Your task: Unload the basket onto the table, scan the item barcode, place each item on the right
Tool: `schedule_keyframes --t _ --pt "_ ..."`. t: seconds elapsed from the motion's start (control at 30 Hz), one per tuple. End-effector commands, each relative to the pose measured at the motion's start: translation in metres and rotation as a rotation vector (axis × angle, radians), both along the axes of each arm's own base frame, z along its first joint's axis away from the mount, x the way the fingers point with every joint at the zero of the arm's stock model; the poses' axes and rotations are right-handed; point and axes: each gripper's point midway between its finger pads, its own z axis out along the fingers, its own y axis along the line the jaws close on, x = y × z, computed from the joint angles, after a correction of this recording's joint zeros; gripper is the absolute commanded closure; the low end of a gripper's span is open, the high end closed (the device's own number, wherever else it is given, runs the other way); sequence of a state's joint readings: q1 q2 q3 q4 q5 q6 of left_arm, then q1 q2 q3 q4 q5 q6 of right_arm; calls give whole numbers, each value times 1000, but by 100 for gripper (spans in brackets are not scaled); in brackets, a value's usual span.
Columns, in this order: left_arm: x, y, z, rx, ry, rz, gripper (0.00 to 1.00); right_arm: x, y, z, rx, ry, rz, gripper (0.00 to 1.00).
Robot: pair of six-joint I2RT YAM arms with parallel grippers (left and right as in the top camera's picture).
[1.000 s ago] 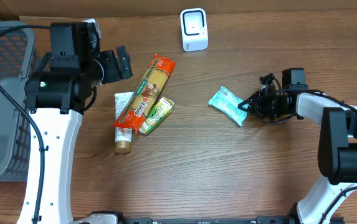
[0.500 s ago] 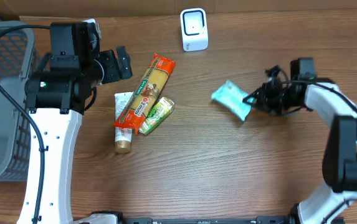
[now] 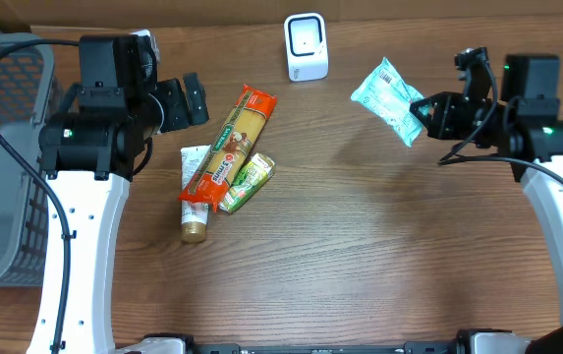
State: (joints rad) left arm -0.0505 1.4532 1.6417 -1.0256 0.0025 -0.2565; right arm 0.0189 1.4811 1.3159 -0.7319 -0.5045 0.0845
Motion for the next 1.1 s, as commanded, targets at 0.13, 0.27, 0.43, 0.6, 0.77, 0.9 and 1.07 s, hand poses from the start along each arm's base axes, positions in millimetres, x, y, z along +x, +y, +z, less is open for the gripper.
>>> schedule_keyframes --t 0.13,0.27,0.43,0.6,0.77,0.9,1.07 --pt "1 1 4 0 -10 16 0 50 -1 88 -352 -293 -171 96" --pt "1 1 4 0 -10 16 0 77 10 119 -597 -458 -229 96" --pt "1 1 4 0 -10 16 0 117 33 114 -942 -616 -207 96" --pt "1 1 4 1 -10 16 1 158 63 90 -1213 -731 -98 96" --pt "1 1 4 1 -10 16 0 195 80 67 -1380 -849 -59 96" --pt "1 1 4 0 -10 16 0 209 90 44 -1439 -890 -17 96" --pt "1 1 4 0 -10 16 0 222 98 0 -1510 -870 64 96"
